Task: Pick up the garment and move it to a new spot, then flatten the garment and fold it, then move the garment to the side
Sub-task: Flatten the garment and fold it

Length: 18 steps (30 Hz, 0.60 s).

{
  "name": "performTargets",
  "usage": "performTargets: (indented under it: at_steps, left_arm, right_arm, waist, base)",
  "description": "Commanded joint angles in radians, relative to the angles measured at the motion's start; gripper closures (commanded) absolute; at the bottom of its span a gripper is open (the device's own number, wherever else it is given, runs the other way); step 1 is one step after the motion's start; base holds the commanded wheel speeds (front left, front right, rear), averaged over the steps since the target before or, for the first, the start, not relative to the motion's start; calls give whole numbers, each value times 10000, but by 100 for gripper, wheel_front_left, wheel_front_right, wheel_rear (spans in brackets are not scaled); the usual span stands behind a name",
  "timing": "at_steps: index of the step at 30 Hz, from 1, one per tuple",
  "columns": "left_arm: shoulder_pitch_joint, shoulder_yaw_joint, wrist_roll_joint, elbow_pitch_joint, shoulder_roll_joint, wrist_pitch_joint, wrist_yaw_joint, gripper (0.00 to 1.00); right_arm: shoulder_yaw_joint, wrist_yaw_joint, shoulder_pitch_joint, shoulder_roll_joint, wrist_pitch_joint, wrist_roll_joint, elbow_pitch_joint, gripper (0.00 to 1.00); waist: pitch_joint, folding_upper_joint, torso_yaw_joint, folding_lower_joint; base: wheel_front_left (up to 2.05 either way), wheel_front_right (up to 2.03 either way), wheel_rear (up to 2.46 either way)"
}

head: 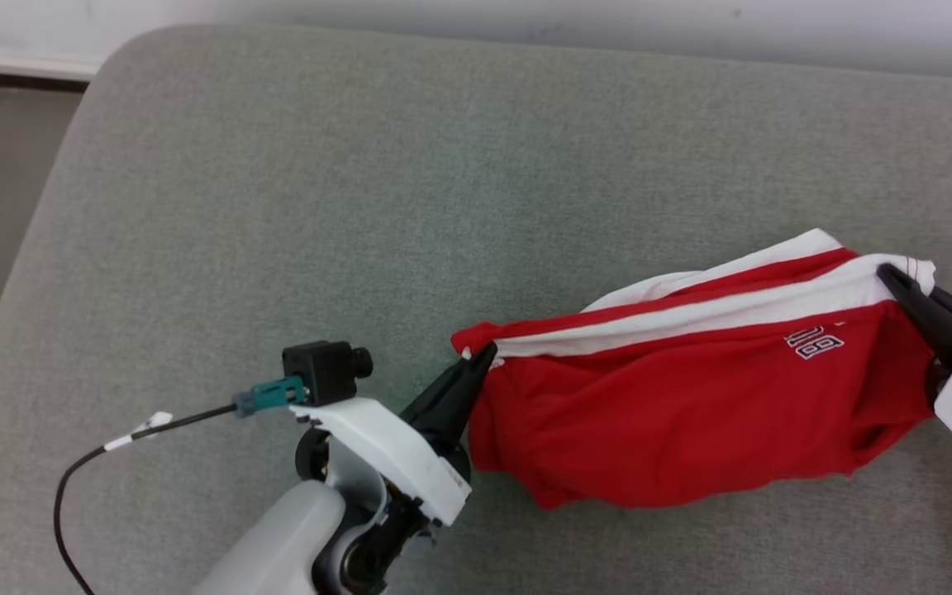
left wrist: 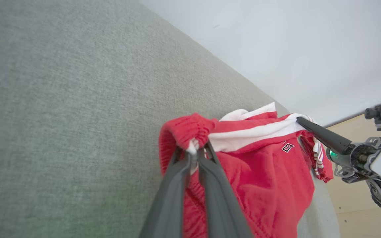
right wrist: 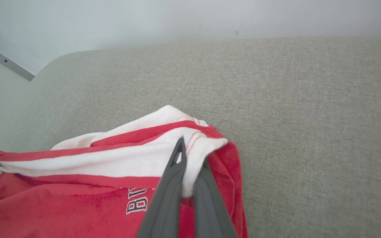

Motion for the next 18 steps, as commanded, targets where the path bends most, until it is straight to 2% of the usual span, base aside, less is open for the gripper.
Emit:
performTargets:
  at_steps: [1,6,7,8,9,10,11,12,13,18]
  left_arm:
    - [-270,34,168,312,-126,-199,-49,100]
    - [-575,63,237,866,-391,-480,-162,100]
    - [-590,24,214,936,-441,-472,-220,100]
    - [-604,13,183,1012,-474,-491,-255,100]
    - [-619,10,183,1062,-488,-528,-278,100]
    - [-605,10,176,1105,-517,-556,-278,89]
    - [-577,23,149,1151,-540,-574,-259,67]
    - [-550,40,168,1170,-543,-639,-221,29]
    - [-502,62,182,1177,-547,-696,-197,0]
    - [-206,124,239,1068,-452,-865,39,0]
  right_arm:
    - [167,-24,-423,8,-9,-113,261,100]
    - [526,-24,-982,-70,-282,-260,774,100]
    - [580,-24,-1042,-119,-383,-291,847,82]
    - [639,-24,-1079,-143,-461,-321,926,57]
    - [701,-24,-1106,-146,-558,-327,976,8]
    - [729,-24,-1130,-150,-691,-326,1017,0]
    - [726,-24,-1164,-159,-871,-356,1038,0]
    - [723,-24,-1186,-148,-1053,-349,1059,0]
    - [695,-24,-1182,-130,-1237,-317,1089,0]
    - [575,-24,-839,-209,-1932,-172,934,0]
  waist:
    - [263,-1,202,-3]
    - [392,-1,305,-3]
    - [403,-1,322,-3]
    - [408,-1,336,-3]
    - [411,-1,342,-3]
    - [411,-1,342,-3]
    - [404,-1,337,-3]
    - [393,-1,327,-3]
    - [374,-1,311,-3]
    - [228,-1,228,-3]
  base:
    - [0,0,0]
    - [0,0,0]
    - [0,0,0]
    - [0,0,0]
    - [0,0,0]
    - [0,0,0]
    - [0,0,0]
    - [0,0,0]
    - [0,0,0]
    - [0,0,0]
